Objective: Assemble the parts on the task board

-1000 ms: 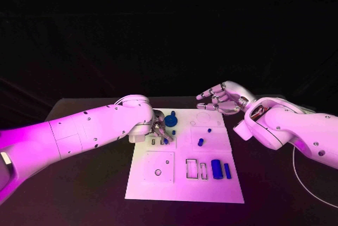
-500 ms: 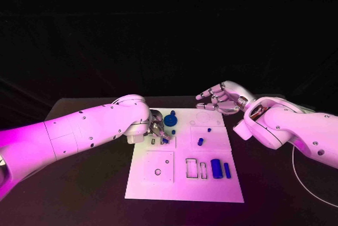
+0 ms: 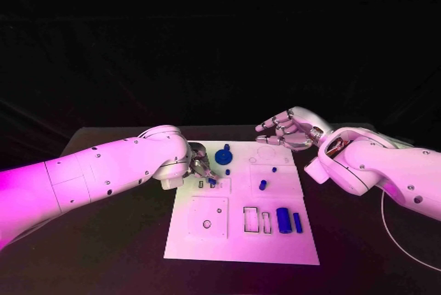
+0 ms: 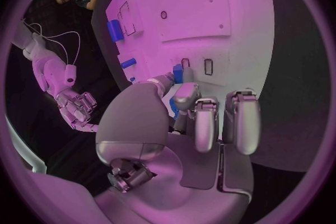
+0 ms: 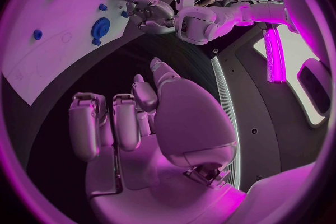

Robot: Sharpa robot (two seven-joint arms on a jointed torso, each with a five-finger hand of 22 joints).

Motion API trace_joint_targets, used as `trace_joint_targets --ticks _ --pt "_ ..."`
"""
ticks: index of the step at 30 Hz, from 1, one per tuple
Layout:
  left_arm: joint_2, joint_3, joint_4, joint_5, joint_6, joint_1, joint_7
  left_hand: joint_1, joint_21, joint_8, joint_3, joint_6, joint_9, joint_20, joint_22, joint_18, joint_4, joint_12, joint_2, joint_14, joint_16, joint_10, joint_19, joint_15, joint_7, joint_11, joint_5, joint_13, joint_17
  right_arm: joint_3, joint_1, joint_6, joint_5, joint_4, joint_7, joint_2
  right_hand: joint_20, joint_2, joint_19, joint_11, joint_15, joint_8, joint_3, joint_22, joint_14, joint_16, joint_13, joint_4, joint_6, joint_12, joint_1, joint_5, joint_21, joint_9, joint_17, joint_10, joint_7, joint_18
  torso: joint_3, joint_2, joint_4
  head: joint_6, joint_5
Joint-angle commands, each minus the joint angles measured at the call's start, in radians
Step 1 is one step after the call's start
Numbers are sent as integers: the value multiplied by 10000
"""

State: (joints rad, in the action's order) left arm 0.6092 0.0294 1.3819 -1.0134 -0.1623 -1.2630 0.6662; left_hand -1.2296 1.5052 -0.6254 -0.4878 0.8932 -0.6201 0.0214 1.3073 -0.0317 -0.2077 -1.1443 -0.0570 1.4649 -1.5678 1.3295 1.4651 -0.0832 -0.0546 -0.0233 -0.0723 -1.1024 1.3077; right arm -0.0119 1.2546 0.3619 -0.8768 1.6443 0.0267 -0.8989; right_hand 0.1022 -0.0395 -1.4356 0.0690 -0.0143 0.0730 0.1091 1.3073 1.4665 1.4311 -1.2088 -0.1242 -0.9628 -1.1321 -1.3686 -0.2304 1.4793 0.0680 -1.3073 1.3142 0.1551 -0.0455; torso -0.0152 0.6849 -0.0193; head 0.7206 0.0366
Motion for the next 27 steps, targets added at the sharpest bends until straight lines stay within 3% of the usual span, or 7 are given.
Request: trace_joint_targets --ticks 1,12,27 --pt "12 5 47 -441 433 69 -97 101 -17 -35 -1651 24 -13 79 1842 87 1568 -36 -16 1059 -30 65 620 19 61 -10 63 -15 2631 -4 -12 -182 -52 -7 17 14 5 84 63 -6 75 55 -41 598 601 -40 9 -33 17 24 -11 -38 -68 7 -660 -48 30 -39 8 8 8 16 9" --pt "-32 57 25 -1075 599 253 -117 120 -15 -45 -1698 26 -28 78 1846 88 1584 -43 -24 1059 -30 72 622 18 61 -11 65 -21 2631 -12 -18 -239 -59 -28 29 33 6 90 67 -5 75 57 -51 592 601 -40 10 -46 16 23 7 -41 -71 7 -660 -50 30 -40 10 4 -30 45 31" --pt "29 69 136 -1167 -405 291 -34 152 -13 -66 -1796 31 -64 75 1853 89 1644 -78 -68 1059 -30 102 625 16 67 -16 68 -54 2631 -18 -22 -329 -64 -41 26 50 6 90 67 -5 75 57 -51 592 601 -40 10 -46 16 23 7 -41 -71 7 -660 -50 30 -40 6 3 -22 77 59"
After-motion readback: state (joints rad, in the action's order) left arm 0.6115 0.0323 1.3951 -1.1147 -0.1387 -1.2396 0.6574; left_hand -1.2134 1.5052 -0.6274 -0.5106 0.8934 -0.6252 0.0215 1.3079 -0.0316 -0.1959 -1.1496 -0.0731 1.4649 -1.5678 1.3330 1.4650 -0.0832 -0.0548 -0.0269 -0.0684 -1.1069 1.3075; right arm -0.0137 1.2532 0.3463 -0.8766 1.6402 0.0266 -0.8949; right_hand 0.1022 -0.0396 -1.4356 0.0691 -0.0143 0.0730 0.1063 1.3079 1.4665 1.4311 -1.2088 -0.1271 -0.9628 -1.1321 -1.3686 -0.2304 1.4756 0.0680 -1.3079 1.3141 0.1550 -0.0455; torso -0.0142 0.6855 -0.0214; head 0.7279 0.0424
